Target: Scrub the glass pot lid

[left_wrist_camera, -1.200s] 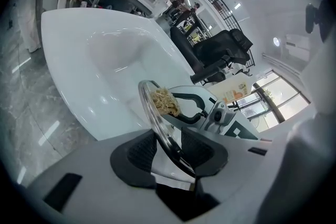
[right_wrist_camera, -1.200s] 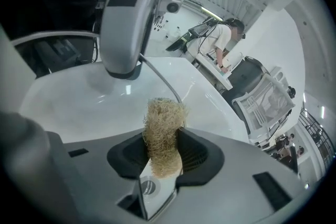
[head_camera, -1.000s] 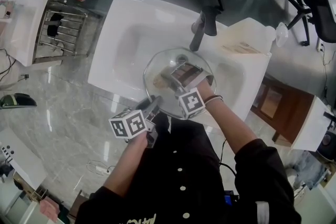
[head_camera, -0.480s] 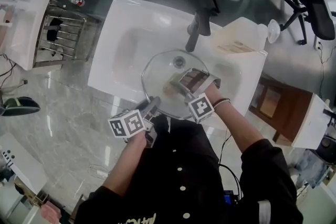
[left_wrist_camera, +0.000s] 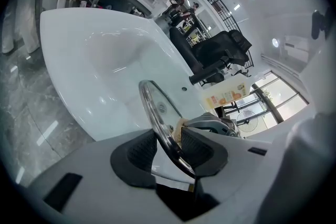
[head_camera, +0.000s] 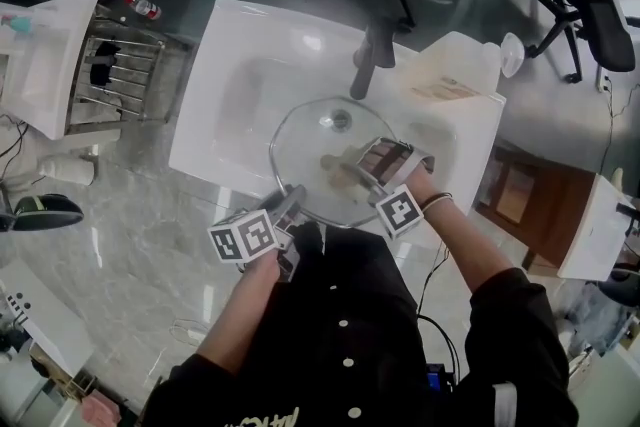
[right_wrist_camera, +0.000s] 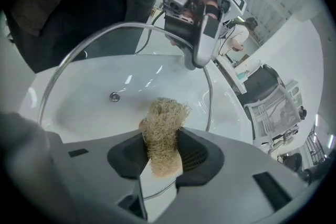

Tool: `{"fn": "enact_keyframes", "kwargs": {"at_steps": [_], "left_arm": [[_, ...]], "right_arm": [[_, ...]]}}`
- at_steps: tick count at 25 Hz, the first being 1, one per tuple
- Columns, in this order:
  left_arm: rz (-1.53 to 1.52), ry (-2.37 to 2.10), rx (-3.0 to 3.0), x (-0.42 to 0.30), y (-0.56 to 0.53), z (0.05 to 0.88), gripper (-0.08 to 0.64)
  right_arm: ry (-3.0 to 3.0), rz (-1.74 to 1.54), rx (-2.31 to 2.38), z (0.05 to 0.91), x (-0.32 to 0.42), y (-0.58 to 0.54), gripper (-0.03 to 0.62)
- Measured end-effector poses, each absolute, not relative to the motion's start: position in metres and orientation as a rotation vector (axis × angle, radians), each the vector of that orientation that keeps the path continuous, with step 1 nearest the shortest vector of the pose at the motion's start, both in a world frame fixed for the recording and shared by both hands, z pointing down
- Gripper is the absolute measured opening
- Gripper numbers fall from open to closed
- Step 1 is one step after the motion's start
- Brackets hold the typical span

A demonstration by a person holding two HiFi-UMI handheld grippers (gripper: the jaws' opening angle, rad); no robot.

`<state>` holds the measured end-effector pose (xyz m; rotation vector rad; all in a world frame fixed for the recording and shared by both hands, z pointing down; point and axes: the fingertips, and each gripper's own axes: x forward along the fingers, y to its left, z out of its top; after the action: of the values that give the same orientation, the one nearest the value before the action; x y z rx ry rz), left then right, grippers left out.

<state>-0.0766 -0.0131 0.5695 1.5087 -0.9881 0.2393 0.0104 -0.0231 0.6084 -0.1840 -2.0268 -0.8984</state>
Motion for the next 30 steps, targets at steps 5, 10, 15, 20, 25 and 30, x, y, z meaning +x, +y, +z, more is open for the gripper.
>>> {"fn": "enact_keyframes", "kwargs": {"at_steps": [5, 10, 15, 20, 25, 30], "left_arm": [[0.249, -0.988, 1.513, -0.077, -0.013, 0.57, 0.163], [0.25, -0.99, 1.517, -0.077, -0.013, 0.569, 0.164], [0.239, -0.987, 1.519, -0.075, -0.014, 0.568, 0.164], [0.233, -0.989, 1.517, -0.076, -0.014, 0.569, 0.163], [0.224, -0.989, 1.513, -0.076, -0.014, 0.569, 0.163], [0.217, -0.988, 1.512, -0.076, -0.015, 0.568, 0.163]], "right_arm": [[-2.005, -0.89, -0.235, 0.61, 0.034, -0.017, 0.146], [-1.951, -0.862, -0.317, 0.613, 0.06, -0.01, 0.146], [-1.886, -0.793, -0.401, 0.614, 0.082, -0.003, 0.146], [-1.835, -0.778, -0.483, 0.613, 0.096, 0.001, 0.146], [-1.801, -0.788, -0.551, 0.611, 0.103, 0.005, 0.146], [-1.789, -0.796, -0.562, 0.609, 0.106, 0.005, 0.144]]}}
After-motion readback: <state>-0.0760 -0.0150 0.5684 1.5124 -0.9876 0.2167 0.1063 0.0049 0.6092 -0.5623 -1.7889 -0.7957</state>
